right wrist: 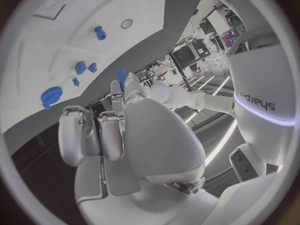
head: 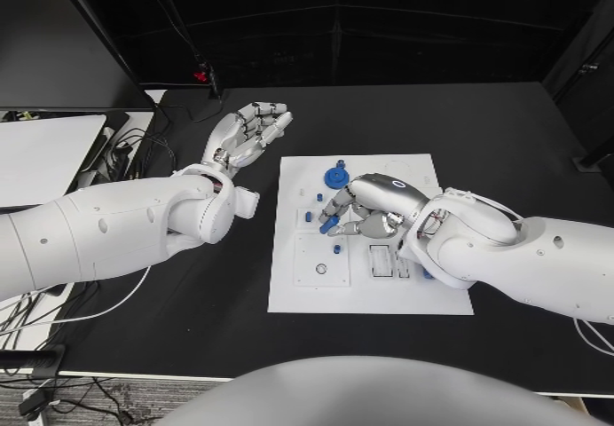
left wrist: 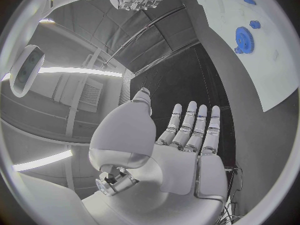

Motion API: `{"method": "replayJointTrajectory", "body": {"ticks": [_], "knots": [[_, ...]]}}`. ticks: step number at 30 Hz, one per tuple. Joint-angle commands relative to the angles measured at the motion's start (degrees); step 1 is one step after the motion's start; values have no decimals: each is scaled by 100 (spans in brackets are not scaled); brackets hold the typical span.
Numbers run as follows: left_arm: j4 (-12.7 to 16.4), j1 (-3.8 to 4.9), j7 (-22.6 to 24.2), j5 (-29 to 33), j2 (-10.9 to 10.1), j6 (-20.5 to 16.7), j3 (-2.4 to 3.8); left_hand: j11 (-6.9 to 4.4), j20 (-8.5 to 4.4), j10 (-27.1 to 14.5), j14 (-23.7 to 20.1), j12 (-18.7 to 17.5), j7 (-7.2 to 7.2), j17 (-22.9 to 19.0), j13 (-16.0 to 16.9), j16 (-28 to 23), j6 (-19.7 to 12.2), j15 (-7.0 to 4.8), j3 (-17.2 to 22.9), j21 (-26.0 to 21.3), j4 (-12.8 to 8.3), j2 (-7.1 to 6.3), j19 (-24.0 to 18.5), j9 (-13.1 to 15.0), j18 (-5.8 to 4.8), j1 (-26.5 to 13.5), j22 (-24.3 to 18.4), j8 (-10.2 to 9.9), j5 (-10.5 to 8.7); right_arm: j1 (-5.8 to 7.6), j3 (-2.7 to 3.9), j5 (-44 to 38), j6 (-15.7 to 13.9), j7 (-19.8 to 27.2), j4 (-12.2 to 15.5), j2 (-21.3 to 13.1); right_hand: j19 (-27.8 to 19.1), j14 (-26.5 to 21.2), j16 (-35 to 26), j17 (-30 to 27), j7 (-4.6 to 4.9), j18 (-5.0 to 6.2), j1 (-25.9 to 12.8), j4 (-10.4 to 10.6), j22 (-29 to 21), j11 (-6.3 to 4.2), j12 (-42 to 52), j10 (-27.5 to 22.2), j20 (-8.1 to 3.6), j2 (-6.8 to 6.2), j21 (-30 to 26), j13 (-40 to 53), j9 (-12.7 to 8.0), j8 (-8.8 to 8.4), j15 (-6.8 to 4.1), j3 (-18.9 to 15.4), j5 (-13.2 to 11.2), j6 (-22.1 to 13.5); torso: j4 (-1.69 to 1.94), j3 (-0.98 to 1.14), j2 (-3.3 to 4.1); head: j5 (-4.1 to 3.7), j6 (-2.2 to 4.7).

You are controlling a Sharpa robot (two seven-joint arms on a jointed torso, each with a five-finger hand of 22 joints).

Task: Assemble the parts on the task board

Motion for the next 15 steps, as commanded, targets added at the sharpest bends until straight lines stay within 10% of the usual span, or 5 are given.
{"method": "replayJointTrajectory", "body": {"ticks": [1, 15], "knots": [[2, 3, 636, 2, 3, 46, 6, 3, 1, -38, -37, 32, 839, -18, -11, 38, -49, -5, -34, 40, 1, 60, 25, -16, -67, -7, -5, 30, 45, -67, 0, -568, 633, 26, 20, 55, 263, 451, 31, 689, 9, 53, 61, 14, 1221, 26, -26, 0, -35, 3, 0, 8, 30, 38, -4, 36, 29, 59, -6, -1, -6, 39, 0], [4, -9, 634, 2, 0, 53, 6, 3, 1, -39, -37, 32, 839, -19, -11, 39, -49, -5, -35, 40, 1, 60, 25, -16, -67, -7, -5, 30, 46, -251, -6, -1336, 1030, -141, -24, 262, 252, 449, 29, 682, 19, 58, 92, 22, 1213, 34, -36, -17, -30, 15, -20, 8, 22, 20, 4, 53, 30, 52, -4, -4, -4, 51, 0]]}}
